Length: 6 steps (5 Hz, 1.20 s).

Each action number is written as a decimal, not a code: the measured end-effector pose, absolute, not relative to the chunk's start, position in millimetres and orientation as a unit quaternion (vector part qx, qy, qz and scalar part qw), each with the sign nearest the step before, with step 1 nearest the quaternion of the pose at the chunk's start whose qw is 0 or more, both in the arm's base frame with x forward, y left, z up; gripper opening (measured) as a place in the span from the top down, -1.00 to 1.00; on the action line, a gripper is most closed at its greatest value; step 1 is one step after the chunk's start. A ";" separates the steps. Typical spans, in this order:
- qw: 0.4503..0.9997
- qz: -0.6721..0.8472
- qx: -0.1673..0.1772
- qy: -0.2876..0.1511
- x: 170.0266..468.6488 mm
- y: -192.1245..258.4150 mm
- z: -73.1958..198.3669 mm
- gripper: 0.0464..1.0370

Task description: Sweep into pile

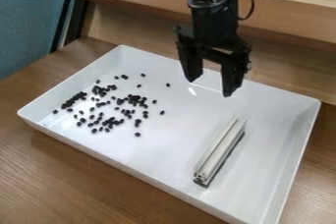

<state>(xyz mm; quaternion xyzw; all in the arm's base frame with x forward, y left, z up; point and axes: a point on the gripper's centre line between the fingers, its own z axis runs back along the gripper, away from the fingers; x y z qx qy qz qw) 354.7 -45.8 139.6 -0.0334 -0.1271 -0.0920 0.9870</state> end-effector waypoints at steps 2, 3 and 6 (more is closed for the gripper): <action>0.990 -0.097 -0.041 -0.093 344.1 -51.7 110.9 -0.93; 0.992 -0.090 -0.041 -0.082 336.5 -55.6 99.5 -0.93; 0.995 -0.048 -0.020 -0.082 341.3 -56.5 73.9 -0.93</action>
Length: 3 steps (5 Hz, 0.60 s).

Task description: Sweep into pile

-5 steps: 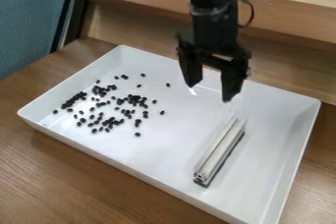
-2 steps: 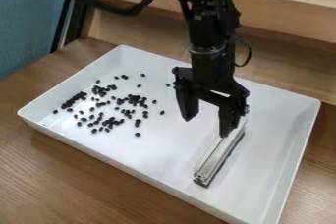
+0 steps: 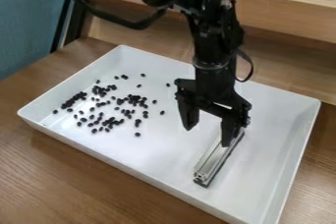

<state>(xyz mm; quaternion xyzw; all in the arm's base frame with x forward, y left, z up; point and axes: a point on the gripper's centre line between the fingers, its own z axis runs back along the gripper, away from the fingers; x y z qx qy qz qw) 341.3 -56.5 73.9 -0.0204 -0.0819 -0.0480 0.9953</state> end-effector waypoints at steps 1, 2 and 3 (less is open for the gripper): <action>0.997 -0.029 -0.015 -0.074 344.1 -55.1 60.2 -0.93; 0.996 -0.010 -0.027 -0.080 348.3 -59.8 51.9 -0.93; 0.997 0.000 -0.035 -0.070 350.1 -68.5 40.8 -0.93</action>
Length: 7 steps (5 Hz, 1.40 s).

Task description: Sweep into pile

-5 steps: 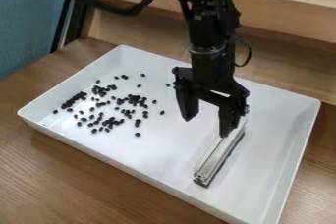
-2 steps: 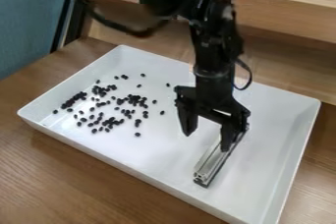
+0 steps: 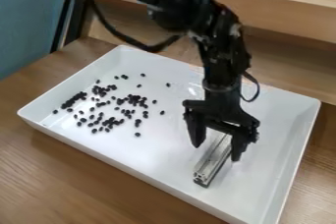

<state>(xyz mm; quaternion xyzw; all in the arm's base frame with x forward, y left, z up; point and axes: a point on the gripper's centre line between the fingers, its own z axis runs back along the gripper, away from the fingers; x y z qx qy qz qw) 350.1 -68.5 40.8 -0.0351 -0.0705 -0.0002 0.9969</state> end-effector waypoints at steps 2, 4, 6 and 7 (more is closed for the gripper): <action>0.996 -0.001 -0.026 -0.082 356.4 -75.5 33.3 -0.26; 0.997 -0.030 -0.007 -0.069 356.4 -67.9 34.0 0.30; 0.992 -0.099 -0.025 -0.074 364.2 -25.5 35.5 0.30; 0.987 -0.124 -0.027 -0.095 367.3 -7.9 32.1 0.30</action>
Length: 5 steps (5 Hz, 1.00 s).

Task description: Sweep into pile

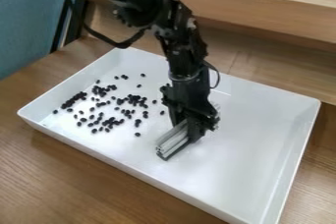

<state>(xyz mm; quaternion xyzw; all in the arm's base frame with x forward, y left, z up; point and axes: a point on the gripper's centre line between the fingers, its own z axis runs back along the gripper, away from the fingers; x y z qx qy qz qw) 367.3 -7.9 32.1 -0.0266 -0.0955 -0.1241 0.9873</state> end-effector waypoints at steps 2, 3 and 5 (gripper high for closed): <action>0.975 -0.153 -0.024 -0.160 364.5 12.6 29.6 0.30; 0.978 -0.139 -0.013 -0.151 361.0 27.2 28.0 0.30; 0.986 -0.114 0.007 -0.124 354.1 49.5 29.1 0.30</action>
